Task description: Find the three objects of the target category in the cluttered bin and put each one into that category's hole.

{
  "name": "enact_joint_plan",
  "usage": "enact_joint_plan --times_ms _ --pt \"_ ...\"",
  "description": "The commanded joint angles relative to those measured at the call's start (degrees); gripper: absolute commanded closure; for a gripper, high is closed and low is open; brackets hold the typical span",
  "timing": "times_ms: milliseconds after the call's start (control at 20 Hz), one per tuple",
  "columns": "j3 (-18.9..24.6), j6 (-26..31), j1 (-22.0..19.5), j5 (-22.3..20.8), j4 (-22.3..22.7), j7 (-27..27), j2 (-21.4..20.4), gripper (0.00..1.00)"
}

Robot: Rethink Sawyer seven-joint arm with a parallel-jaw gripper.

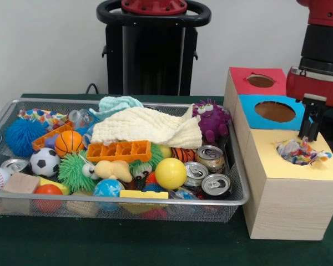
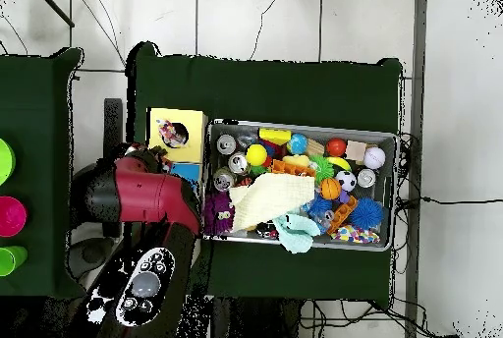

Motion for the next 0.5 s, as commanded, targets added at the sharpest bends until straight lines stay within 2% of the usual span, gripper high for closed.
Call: enact_joint_plan --times_ms 50,350,500 --pt "8.1 -5.9 -2.3 1.7 4.0 11.6 4.7 1.0" --pt "8.0 -6.7 -2.7 1.4 4.0 11.5 4.8 1.0" --pt "6.2 -3.5 -2.2 1.6 3.0 11.2 4.0 1.0"
